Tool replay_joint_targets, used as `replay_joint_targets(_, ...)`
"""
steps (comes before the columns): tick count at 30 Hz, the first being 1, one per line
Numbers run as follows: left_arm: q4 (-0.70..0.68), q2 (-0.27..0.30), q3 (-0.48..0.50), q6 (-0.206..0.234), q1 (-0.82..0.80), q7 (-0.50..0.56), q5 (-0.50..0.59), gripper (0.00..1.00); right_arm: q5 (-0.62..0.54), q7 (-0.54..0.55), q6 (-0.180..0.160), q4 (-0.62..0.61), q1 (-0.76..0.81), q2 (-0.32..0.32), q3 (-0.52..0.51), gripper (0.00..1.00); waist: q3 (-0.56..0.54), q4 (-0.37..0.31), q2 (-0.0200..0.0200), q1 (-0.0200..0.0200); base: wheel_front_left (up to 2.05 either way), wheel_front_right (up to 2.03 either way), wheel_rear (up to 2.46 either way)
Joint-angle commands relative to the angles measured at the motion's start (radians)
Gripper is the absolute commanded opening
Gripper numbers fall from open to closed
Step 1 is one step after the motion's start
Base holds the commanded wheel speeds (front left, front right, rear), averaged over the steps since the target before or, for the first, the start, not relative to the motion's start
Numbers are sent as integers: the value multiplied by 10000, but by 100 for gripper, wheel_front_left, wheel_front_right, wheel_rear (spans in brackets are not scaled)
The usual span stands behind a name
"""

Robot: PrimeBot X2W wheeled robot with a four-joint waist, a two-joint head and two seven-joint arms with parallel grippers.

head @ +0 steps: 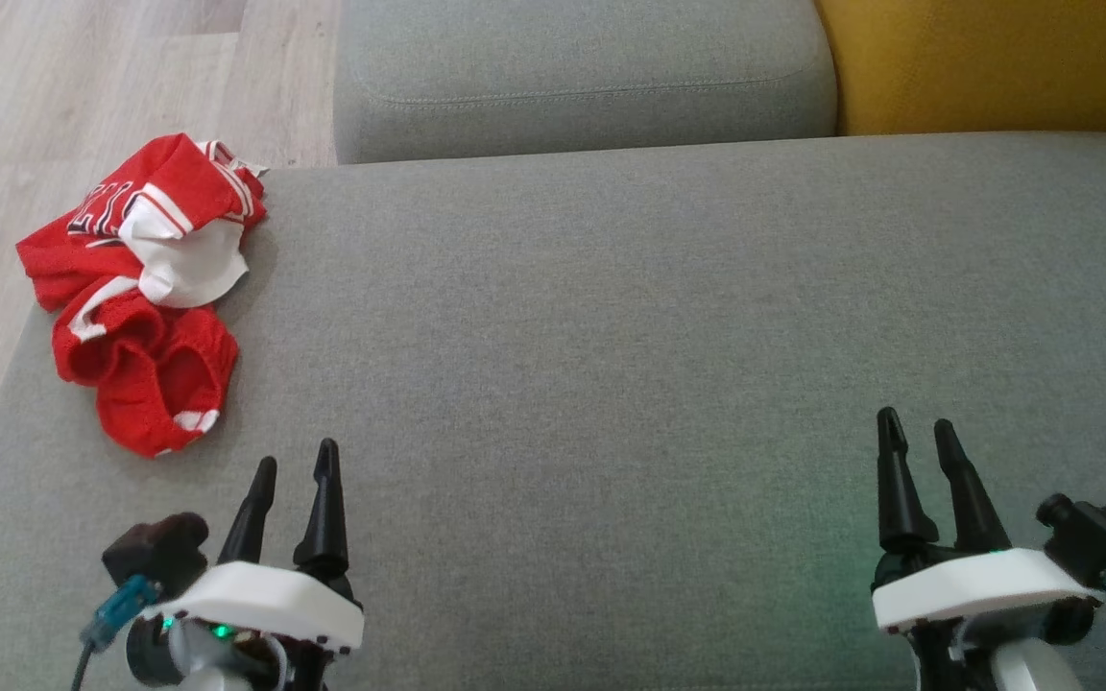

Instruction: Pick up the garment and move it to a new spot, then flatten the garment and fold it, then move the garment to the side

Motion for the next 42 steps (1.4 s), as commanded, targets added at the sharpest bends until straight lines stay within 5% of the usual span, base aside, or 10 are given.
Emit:
replay_joint_targets(1,-420,124,128,70,-342,-140,301,100,-290,-162,55,-430,-304,-75,249,100,-2,0,0,0,0,0,0)
replay_joint_targets(34,-180,107,-227,560,-45,-1135,3815,100,-4488,-1165,76,-137,-297,-97,667,100,-159,-45,0,0,0,0,0)
replay_joint_targets(42,-63,97,-182,577,-61,-1175,3871,100,-4479,-1206,77,-8,-329,-98,578,100,-163,-49,0,0,0,0,0)
